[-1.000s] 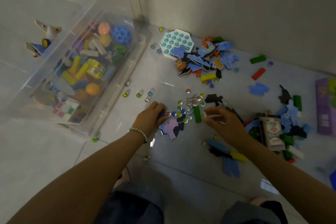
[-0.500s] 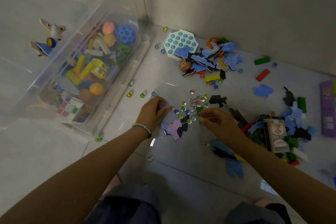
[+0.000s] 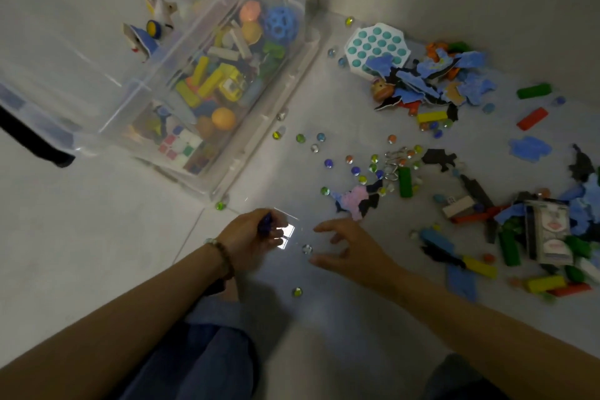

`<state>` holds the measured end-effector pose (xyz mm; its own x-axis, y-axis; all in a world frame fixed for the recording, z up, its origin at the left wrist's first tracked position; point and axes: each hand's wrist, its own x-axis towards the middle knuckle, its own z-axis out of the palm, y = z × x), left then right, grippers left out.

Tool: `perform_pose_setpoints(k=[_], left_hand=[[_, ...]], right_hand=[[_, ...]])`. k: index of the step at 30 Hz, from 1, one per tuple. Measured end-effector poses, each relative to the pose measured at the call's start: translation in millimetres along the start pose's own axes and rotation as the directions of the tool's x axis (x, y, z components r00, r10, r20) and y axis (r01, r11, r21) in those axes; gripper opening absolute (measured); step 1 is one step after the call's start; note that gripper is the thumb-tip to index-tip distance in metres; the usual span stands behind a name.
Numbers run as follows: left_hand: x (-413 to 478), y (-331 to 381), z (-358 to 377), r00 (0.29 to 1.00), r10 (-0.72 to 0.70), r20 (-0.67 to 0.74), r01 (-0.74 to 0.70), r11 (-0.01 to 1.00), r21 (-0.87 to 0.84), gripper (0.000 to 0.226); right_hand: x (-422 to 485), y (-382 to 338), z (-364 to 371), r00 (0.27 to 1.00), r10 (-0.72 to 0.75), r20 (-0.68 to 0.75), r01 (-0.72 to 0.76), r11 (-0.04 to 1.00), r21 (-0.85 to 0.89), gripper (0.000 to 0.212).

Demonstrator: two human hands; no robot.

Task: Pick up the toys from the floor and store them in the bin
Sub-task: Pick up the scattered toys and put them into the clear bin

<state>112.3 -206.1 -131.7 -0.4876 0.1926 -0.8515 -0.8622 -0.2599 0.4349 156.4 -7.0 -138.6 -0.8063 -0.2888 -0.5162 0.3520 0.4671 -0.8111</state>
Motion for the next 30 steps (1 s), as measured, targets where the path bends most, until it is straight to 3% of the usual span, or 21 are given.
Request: perform_pose_setpoints(k=[3, 6, 10, 16, 21, 24, 30], left_hand=[[-12.6, -19.1, -19.1, 0.999, -0.04, -0.002, 0.04, 0.997, -0.059, 0.034], [-25.3, -33.7, -28.6, 0.999, -0.026, -0.046, 0.025, 1.0, -0.006, 0.035], [-36.8, -45.9, -34.7, 1.0, -0.014, 0.022, 0.014, 1.0, -0.01, 0.05], [-43.4, -55.8, -43.3, 0.997, -0.054, 0.046, 0.06, 0.989, -0.136, 0.036], [-42.9, -54.6, -45.4, 0.995, -0.063, 0.078, 0.079, 0.974, -0.212, 0.038], [-40.6, -53.5, -44.0, 0.995, -0.057, 0.081, 0.075, 0.967, -0.242, 0.038], [-39.6, -49.2, -37.8, 0.995, -0.043, 0.085, 0.064, 0.963, -0.26, 0.033]], right_hand=[[-0.2, 5.5, 15.7, 0.995, -0.102, -0.019, 0.1, 0.993, -0.069, 0.064], [-1.0, 5.9, 32.1, 0.985, -0.166, 0.046, 0.171, 0.962, -0.211, 0.068], [-8.5, 7.3, 54.4, 0.98, -0.195, 0.034, 0.195, 0.929, -0.313, 0.059], [-22.2, 16.6, 74.3, 0.971, -0.238, 0.001, 0.215, 0.875, -0.433, 0.025], [-21.3, 11.2, 71.4, 0.975, -0.192, -0.115, 0.145, 0.933, -0.329, 0.015], [-17.7, -5.6, 66.1, 0.97, -0.082, -0.23, 0.071, 0.996, -0.056, 0.018], [-9.6, -55.1, 72.9, 0.98, -0.117, -0.162, 0.157, 0.95, 0.269, 0.021]])
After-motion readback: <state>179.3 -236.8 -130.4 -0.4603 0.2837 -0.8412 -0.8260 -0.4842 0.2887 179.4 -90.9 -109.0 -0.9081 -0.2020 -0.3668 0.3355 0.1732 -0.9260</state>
